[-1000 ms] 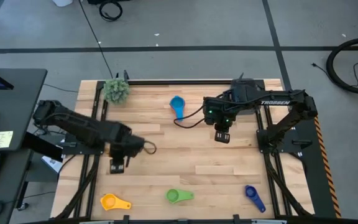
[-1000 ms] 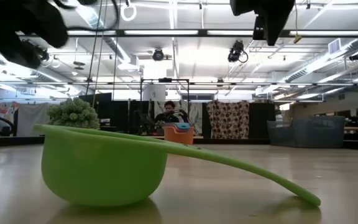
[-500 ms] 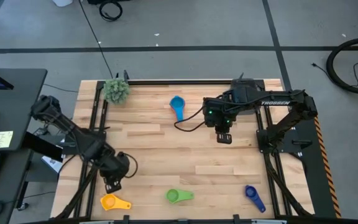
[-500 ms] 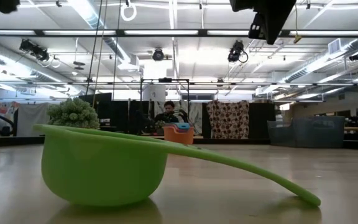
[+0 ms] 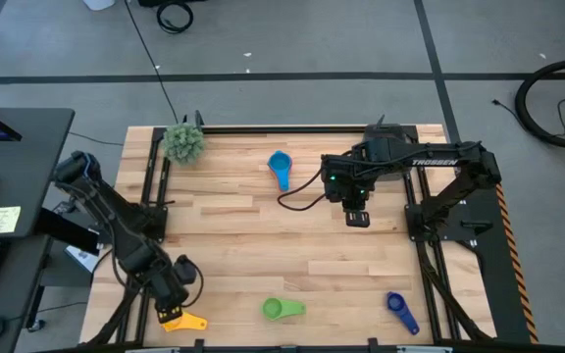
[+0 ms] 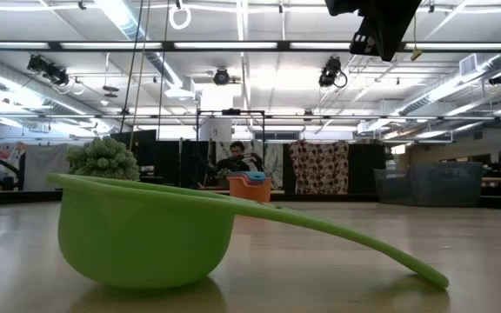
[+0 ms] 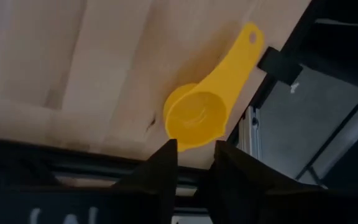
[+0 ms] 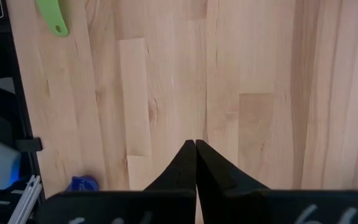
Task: Nest measuring cups in basket
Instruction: Stack the yellow measuring cup on top of the light blue measuring cup
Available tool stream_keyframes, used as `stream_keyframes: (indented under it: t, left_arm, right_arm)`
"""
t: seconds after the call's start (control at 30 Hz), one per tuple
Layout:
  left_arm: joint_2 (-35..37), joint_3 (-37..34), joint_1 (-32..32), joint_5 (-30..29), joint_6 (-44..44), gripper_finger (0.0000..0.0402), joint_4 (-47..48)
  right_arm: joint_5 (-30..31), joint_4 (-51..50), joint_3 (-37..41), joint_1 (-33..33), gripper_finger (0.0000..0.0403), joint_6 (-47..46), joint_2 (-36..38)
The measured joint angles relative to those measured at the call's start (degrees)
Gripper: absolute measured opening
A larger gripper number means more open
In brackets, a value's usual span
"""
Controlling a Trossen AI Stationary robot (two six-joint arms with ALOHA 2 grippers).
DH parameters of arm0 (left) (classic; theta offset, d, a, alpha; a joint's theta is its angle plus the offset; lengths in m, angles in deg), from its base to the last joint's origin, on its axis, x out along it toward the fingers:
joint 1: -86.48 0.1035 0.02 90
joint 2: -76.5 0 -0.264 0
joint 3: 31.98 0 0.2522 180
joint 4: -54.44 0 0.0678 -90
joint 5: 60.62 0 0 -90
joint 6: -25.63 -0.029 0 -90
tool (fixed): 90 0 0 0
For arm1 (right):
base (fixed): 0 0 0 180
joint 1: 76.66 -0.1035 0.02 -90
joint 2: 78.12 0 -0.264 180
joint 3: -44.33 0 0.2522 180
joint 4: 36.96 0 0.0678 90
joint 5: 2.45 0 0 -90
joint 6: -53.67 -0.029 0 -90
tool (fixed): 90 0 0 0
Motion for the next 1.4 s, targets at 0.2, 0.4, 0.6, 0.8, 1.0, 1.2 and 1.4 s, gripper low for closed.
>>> stream_keyframes:
  t: [0.2, 0.4, 0.6, 0.8, 1.0, 1.2, 1.4]
  left_arm:
    - [-4.1, 0.0, -4.6, -3.9, -6.5, 0.0138, -2.3]
    - [-9.7, 0.0, -8.3, -7.5, -9.3, 0.0139, -2.4]
    - [-14.3, 0.0, -9.3, -7.5, -9.3, 0.0139, -5.7]
    - [-17.5, 0.0, -9.3, -7.5, -9.3, 0.0139, -5.9]
    - [-19.7, 0.0, -9.3, -7.3, -10.8, 0.0139, -7.3]
    - [-21.7, 0.0, -9.5, -7.2, -15.8, 0.0113, -7.9]
    - [-21.9, -0.2, -8.3, -5.0, -16.0, 0.0015, -8.2]
  right_arm:
    - [0.0, 0.0, 0.0, 0.0, 0.0003, 0.0, 0.0]
    - [0.0, 0.0, 0.0, 0.0, 0.0003, 0.0, 0.0]
    - [0.0, 0.0, 0.0, 0.0, 0.0003, 0.0, 0.0]
    - [0.0, 0.0, 0.0, 0.0, 0.0003, 0.0, 0.0]
    - [0.0, 0.0, 0.0, 0.0, 0.0003, -0.4, 0.0]
    - [0.0, 0.0, 0.0, 0.0, 0.0003, -0.5, 0.0]
    - [0.0, 0.0, 0.0, 0.0, 0.0003, -2.0, 0.0]
